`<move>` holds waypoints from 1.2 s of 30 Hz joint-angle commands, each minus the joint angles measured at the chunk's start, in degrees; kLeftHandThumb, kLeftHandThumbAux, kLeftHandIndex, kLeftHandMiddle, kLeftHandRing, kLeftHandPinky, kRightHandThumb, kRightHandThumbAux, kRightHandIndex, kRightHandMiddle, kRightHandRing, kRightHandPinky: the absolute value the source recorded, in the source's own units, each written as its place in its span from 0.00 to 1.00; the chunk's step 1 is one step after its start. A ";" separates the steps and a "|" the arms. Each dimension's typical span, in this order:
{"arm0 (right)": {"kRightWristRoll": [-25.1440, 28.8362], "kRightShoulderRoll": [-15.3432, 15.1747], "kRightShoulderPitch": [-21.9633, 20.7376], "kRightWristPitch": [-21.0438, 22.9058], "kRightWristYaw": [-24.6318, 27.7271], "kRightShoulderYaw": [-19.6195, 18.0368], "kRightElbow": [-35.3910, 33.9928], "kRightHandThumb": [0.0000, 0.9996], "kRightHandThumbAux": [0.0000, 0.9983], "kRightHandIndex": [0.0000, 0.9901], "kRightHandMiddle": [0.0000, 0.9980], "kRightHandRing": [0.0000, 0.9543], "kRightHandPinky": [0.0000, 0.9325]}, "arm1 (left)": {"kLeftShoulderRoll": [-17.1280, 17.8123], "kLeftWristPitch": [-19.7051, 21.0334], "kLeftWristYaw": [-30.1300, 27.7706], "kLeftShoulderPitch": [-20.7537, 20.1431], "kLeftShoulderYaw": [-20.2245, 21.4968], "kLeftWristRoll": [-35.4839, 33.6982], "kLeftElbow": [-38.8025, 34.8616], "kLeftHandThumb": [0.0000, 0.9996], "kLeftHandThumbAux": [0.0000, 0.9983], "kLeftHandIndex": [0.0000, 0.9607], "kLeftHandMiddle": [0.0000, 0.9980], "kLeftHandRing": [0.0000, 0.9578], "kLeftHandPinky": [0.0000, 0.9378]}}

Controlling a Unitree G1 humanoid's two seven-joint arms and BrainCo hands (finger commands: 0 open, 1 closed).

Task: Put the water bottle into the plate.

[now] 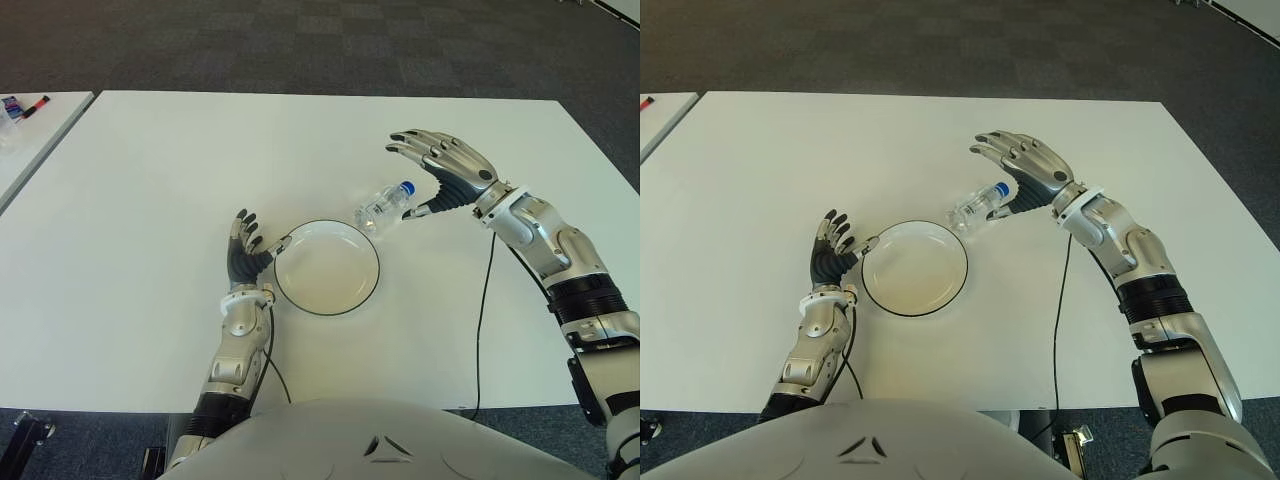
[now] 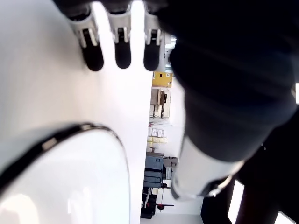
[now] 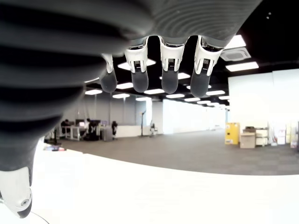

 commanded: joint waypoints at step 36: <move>0.32 7.74 6.09 15.38 0.90 -0.38 -2.46 0.55 0.62 0.00 0.00 0.07 0.21 | -4.27 1.43 -0.44 -1.77 0.85 -1.55 1.08 0.00 0.97 0.08 0.15 0.14 0.15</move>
